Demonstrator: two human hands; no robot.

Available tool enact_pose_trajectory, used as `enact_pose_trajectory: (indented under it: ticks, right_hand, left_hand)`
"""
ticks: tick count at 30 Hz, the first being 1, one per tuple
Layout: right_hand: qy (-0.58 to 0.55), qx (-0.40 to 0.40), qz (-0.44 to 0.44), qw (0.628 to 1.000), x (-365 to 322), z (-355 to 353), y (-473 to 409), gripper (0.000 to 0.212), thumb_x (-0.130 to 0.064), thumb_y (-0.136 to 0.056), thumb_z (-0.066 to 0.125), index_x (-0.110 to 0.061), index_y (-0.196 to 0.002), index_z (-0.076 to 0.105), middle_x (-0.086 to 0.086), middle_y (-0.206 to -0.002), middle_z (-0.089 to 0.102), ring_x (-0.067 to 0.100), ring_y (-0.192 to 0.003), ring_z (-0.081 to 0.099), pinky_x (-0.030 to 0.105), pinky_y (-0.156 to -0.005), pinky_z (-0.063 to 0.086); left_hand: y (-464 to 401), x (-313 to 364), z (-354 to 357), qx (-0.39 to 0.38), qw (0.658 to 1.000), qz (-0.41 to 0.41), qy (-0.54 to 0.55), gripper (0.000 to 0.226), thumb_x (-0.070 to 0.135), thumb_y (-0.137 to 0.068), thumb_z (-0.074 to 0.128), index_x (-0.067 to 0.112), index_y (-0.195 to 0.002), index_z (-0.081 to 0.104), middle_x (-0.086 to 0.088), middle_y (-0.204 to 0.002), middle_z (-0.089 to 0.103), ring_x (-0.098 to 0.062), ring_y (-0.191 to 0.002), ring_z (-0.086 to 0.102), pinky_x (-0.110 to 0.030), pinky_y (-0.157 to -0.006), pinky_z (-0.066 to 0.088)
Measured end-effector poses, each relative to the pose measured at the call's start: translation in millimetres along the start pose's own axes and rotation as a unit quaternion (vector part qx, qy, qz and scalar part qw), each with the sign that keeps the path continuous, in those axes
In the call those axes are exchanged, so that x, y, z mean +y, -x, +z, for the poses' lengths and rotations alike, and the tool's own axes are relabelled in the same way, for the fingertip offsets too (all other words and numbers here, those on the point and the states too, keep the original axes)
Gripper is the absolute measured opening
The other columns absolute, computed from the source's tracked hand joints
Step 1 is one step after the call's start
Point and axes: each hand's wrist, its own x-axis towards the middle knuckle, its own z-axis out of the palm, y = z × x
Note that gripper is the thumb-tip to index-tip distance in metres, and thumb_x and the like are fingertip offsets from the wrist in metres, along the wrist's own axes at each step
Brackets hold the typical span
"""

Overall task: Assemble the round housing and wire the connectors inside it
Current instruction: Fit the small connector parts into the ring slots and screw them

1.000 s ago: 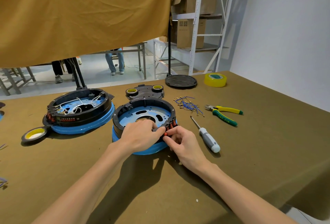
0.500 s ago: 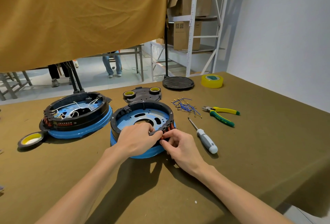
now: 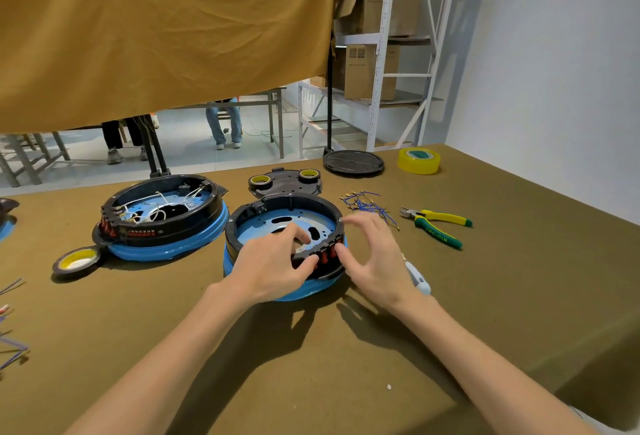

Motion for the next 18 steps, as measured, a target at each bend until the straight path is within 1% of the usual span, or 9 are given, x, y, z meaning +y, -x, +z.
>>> enact_pose_trajectory:
  ticks: [1, 3, 5, 7, 9, 10, 12, 14, 18]
  right_hand:
    - [0.032, -0.047, -0.016, 0.998, 4, -5, -10, 0.04, -0.038, -0.095, 0.067, -0.025, -0.132, 0.06, -0.01, -0.138, 0.057, 0.003, -0.136, 0.044, 0.023, -0.115, 0.031]
    - [0.084, -0.151, -0.041, 0.984, 11, -10, -24, 0.044, -0.052, -0.098, 0.061, -0.028, -0.135, 0.062, -0.012, -0.151, 0.049, 0.006, -0.151, 0.025, 0.031, -0.124, 0.016]
    - [0.088, -0.216, -0.055, 0.971, 16, -12, -31, 0.042, -0.059, -0.095, 0.058, -0.028, -0.12, 0.069, -0.01, -0.146, 0.056, 0.004, -0.151, 0.026, 0.035, -0.126, 0.019]
    - [0.078, -0.243, -0.064, 0.965, 18, -12, -39, 0.044, -0.065, -0.088, 0.06, -0.024, -0.103, 0.072, -0.007, -0.126, 0.069, 0.007, -0.139, 0.044, 0.039, -0.115, 0.037]
    - [0.085, -0.243, -0.092, 0.962, 20, -13, -46, 0.053, -0.071, -0.083, 0.059, -0.021, -0.094, 0.072, -0.004, -0.106, 0.071, 0.014, -0.114, 0.06, 0.038, -0.096, 0.05]
    - [0.084, -0.238, -0.109, 0.962, 20, -12, -48, 0.053, -0.071, -0.083, 0.061, -0.019, -0.091, 0.073, -0.004, -0.097, 0.07, 0.015, -0.1, 0.062, 0.038, -0.086, 0.052]
    - [0.077, -0.213, -0.138, 0.964, 21, -7, -49, 0.049, -0.064, -0.082, 0.067, -0.016, -0.085, 0.074, -0.004, -0.084, 0.067, 0.014, -0.082, 0.06, 0.036, -0.072, 0.053]
    - [0.071, -0.186, -0.152, 0.968, 19, -1, -47, 0.047, -0.06, -0.08, 0.07, -0.013, -0.08, 0.074, -0.002, -0.076, 0.064, 0.015, -0.073, 0.058, 0.032, -0.065, 0.05]
    - [0.045, -0.195, -0.123, 0.972, 20, 0, -44, 0.049, -0.068, -0.079, 0.067, -0.019, -0.075, 0.068, -0.005, -0.075, 0.06, 0.014, -0.075, 0.052, 0.021, -0.071, 0.039]
  left_hand:
    - [3, -2, -4, -0.001, 1.0, 0.007, 0.005, 0.039, 0.065, -0.091, 0.05, 0.036, -0.117, 0.053, 0.018, -0.069, 0.053, 0.001, -0.063, 0.053, -0.018, -0.054, 0.033]
    - [8, -6, -9, -0.002, 1.0, 0.019, 0.011, 0.045, 0.073, -0.085, 0.042, 0.039, -0.112, 0.056, 0.017, -0.068, 0.056, 0.001, -0.064, 0.055, -0.018, -0.056, 0.034]
    - [13, -6, -12, -0.007, 0.999, 0.031, 0.013, 0.054, 0.084, -0.081, 0.038, 0.041, -0.107, 0.058, 0.018, -0.068, 0.057, 0.001, -0.065, 0.056, -0.018, -0.057, 0.035]
    - [14, -6, -14, -0.004, 0.999, 0.035, 0.005, 0.061, 0.091, -0.077, 0.036, 0.042, -0.103, 0.061, 0.02, -0.065, 0.054, 0.002, -0.063, 0.055, -0.017, -0.055, 0.032]
    - [14, -5, -13, 0.007, 0.999, 0.035, 0.001, 0.064, 0.093, -0.075, 0.037, 0.041, -0.101, 0.065, 0.019, -0.063, 0.052, 0.001, -0.06, 0.053, -0.017, -0.053, 0.03]
    - [14, -6, -12, 0.013, 0.999, 0.036, 0.006, 0.064, 0.091, -0.076, 0.039, 0.04, -0.102, 0.067, 0.018, -0.062, 0.051, 0.0, -0.059, 0.052, -0.017, -0.052, 0.028]
    - [14, -7, -13, 0.019, 0.999, 0.041, 0.02, 0.063, 0.087, -0.078, 0.044, 0.038, -0.107, 0.069, 0.017, -0.059, 0.049, -0.001, -0.056, 0.05, -0.015, -0.052, 0.025]
    - [13, -9, -15, 0.017, 0.998, 0.043, 0.032, 0.059, 0.082, -0.082, 0.052, 0.035, -0.112, 0.071, 0.016, -0.059, 0.048, -0.003, -0.056, 0.049, -0.016, -0.051, 0.024]
    - [18, -11, -22, 0.0, 0.997, 0.049, 0.064, 0.06, 0.084, -0.079, 0.052, 0.037, -0.109, 0.074, 0.017, -0.058, 0.049, -0.004, -0.063, 0.053, -0.018, -0.05, 0.029]
